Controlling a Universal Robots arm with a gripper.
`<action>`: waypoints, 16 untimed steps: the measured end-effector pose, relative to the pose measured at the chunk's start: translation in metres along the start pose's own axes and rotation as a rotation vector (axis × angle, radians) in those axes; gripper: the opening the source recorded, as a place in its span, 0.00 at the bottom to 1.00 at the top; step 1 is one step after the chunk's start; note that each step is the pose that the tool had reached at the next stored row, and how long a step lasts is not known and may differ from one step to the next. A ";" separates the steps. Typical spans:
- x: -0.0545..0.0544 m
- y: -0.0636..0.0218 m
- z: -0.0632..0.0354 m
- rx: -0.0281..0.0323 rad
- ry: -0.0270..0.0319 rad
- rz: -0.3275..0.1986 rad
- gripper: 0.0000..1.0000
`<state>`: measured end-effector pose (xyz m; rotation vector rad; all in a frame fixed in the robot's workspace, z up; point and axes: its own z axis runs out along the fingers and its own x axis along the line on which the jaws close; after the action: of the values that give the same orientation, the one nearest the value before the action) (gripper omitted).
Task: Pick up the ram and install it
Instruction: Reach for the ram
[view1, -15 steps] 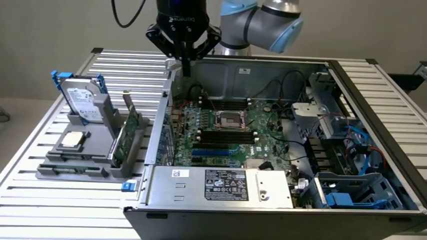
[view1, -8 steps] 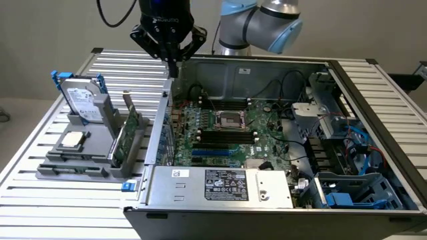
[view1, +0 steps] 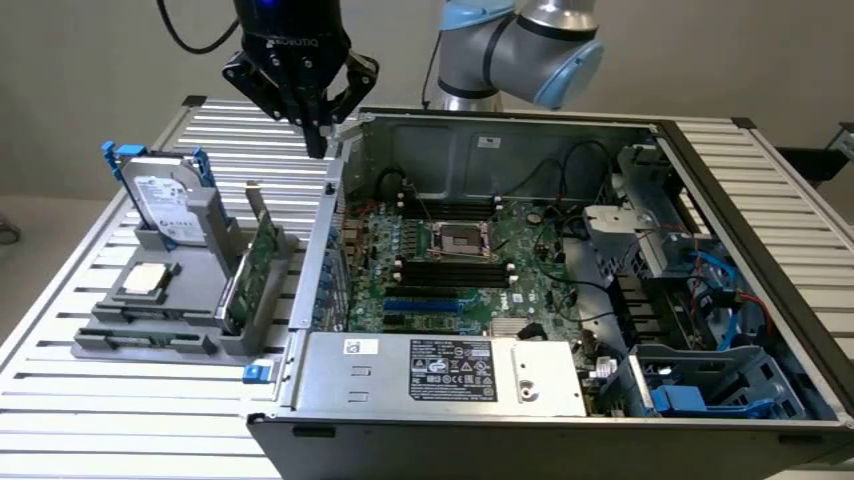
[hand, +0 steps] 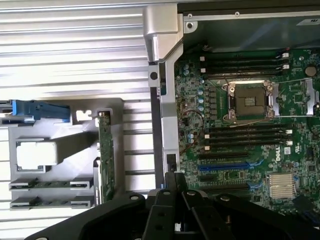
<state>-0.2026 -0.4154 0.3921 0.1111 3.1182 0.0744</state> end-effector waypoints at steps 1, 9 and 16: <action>0.004 -0.0009 -0.0001 0.0000 0.0001 0.000 0.11; 0.028 -0.0084 -0.0005 0.0014 0.0010 0.000 0.11; 0.037 -0.0145 0.0008 0.0080 0.0116 0.000 0.11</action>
<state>-0.2409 -0.4272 0.3899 0.1112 3.1304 0.0628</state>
